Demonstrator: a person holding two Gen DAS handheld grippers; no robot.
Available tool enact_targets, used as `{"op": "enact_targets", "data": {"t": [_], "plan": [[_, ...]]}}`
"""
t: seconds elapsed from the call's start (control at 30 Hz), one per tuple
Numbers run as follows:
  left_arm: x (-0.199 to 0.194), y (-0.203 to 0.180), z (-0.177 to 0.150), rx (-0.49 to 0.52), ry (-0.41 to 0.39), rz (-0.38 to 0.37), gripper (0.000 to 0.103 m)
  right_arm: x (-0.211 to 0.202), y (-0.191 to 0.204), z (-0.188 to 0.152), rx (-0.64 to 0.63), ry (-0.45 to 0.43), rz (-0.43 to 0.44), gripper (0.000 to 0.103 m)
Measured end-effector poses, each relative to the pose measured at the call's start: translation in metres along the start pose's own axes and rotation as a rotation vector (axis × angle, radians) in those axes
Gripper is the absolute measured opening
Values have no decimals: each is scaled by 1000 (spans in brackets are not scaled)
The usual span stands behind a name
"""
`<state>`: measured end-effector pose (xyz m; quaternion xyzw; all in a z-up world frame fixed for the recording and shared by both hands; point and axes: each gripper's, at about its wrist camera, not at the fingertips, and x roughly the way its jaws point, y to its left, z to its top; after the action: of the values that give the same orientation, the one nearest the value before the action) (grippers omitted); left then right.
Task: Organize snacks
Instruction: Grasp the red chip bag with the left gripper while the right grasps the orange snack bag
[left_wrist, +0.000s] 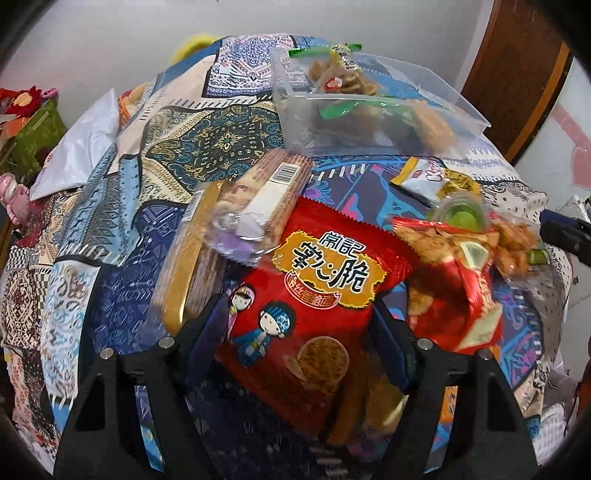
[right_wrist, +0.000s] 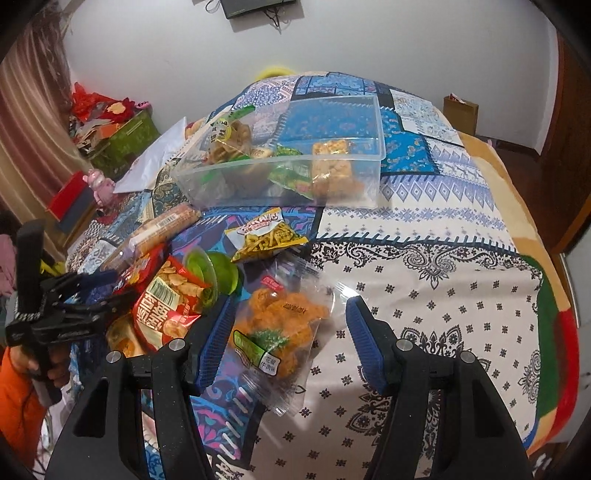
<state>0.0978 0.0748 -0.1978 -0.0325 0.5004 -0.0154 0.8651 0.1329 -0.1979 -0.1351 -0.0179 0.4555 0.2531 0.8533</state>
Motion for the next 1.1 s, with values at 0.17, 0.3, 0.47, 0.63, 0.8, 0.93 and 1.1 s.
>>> {"op": "enact_targets", "data": {"t": [0.17,0.3,0.47,0.63,0.8,0.93,1.1], "plan": [[13,-3,9,14,9,-6,78,11,3,-3,-10,32,2,59],[23,-3,14,2,14,-30,81,18,2,-4,-1,41,21,59],[28,-6,16,-12,6,-43,83,29,-2,-7,35,72,69,59],[25,-6,12,-24,-5,-51,73,33,-1,-11,49,82,122,52],[15,-9,6,-43,-6,-60,70,26,7,-15,25,46,103,41],[0,-12,4,-51,-29,-73,63,18,7,-13,12,22,85,36],[-21,-14,9,-66,-82,-82,63,5,1,-7,20,-21,75,35]]}}
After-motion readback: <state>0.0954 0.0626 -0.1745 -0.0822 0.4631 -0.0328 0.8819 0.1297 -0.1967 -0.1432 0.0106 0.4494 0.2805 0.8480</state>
